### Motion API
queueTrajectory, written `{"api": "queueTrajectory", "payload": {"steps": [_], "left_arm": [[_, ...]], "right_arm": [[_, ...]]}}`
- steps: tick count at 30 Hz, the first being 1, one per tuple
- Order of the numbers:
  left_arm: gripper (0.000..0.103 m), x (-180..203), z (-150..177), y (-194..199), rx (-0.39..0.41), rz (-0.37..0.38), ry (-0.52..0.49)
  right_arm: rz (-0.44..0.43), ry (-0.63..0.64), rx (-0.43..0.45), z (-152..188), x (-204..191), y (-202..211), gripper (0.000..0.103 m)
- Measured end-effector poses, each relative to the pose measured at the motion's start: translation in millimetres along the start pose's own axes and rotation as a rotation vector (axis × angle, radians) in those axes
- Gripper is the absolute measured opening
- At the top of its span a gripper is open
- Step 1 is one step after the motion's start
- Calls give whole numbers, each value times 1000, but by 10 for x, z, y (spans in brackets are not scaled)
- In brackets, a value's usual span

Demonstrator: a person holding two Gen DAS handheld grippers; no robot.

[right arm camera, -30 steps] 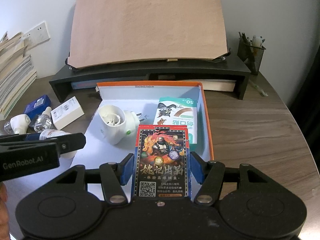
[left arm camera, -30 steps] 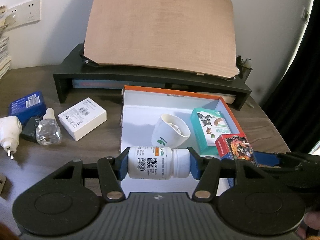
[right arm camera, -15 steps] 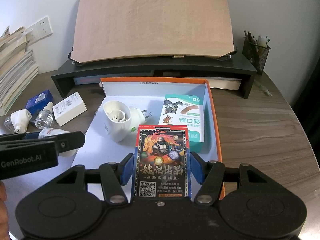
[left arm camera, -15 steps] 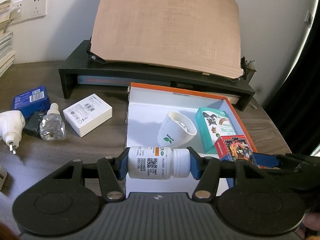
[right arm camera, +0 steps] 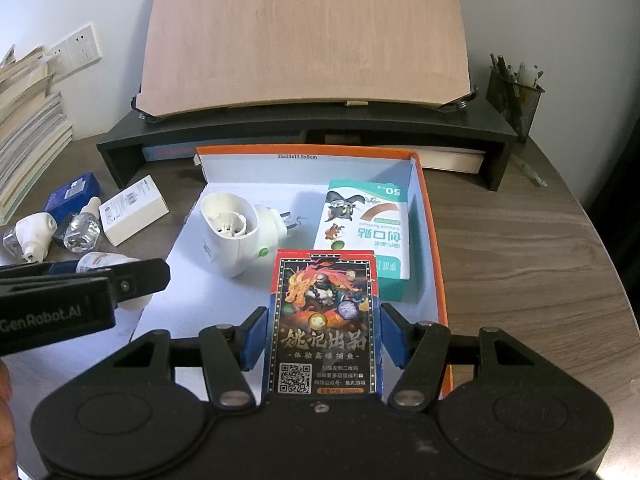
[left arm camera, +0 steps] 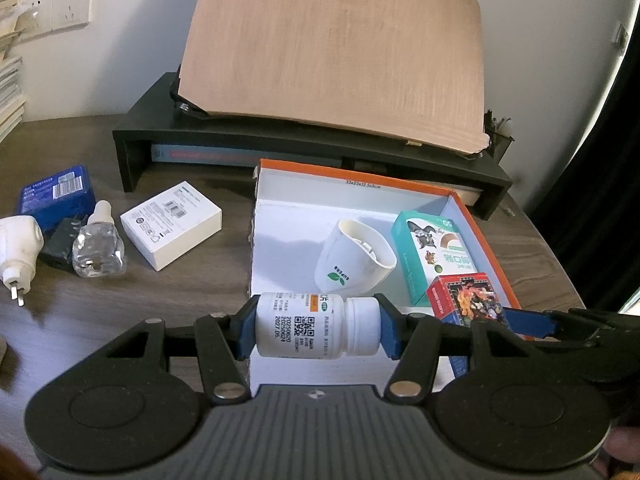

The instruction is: Organize rigid objects

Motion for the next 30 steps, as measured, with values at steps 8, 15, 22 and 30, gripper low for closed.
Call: {"api": "queueTrajectory", "payload": {"steps": [8, 15, 22, 30], "left_arm": [[58, -15, -3, -12, -2, 1, 5], [58, -11, -2, -22, -3, 3, 5], [58, -8, 5, -38, -5, 5, 6], [58, 19, 9, -103, -17, 16, -5]], "right_arm": [[1, 2, -5, -1, -11, -14, 71], [5, 0, -8, 4, 9, -33, 71], [13, -5, -13, 3, 38, -55, 71], [20, -10, -22, 2, 73, -77, 71]]}}
Point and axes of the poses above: each gripper's, at about its wrist camera, not at the fingertips, and y roughly against the way its jaws point, x to its right, z to its underside, the point moved 7 cm from there along -y, roughly the way its jaws point, and after that the axes turned 10 degrees about z, right-handed, at the moved point
